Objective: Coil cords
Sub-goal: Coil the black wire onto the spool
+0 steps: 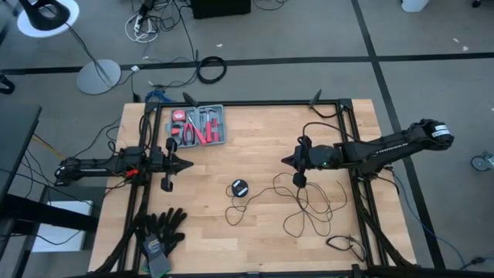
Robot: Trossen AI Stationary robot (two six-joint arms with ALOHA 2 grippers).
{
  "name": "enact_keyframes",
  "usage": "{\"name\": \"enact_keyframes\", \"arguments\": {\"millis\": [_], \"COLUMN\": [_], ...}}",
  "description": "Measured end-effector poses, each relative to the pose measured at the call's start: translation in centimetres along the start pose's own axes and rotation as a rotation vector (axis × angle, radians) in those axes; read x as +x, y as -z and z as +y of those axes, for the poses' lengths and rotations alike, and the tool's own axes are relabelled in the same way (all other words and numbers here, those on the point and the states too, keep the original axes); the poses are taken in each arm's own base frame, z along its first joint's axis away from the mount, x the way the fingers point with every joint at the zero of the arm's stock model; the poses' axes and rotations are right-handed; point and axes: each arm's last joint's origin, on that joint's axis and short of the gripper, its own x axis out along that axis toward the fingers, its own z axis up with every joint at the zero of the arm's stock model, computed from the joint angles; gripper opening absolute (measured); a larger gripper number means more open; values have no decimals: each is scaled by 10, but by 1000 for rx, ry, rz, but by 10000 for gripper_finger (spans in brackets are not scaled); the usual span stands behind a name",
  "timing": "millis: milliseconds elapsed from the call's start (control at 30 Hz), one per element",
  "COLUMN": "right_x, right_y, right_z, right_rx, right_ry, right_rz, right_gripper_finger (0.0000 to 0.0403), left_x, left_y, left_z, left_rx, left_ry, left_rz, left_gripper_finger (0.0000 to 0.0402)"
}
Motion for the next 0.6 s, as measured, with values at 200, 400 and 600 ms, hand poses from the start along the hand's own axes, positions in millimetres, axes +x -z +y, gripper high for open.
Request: {"name": "enact_keyframes", "arguments": {"millis": [200, 400, 600], "right_x": [12, 42, 74], "right_y": [-5, 12, 26], "right_z": [6, 8, 11], "right_rx": [263, 425, 571], "right_ry": [-51, -9, -91], "right_rz": [-61, 48, 129], "right_gripper_finger": [4, 21, 68], "left_x": [0, 0, 0], "left_y": [0, 0, -1], "left_z": [0, 0, 0], "left_rx": [0, 0, 0], "left_ry": [0, 0, 0], "left_rz": [0, -3, -11], "left_gripper_finger": [5, 5, 5]}}
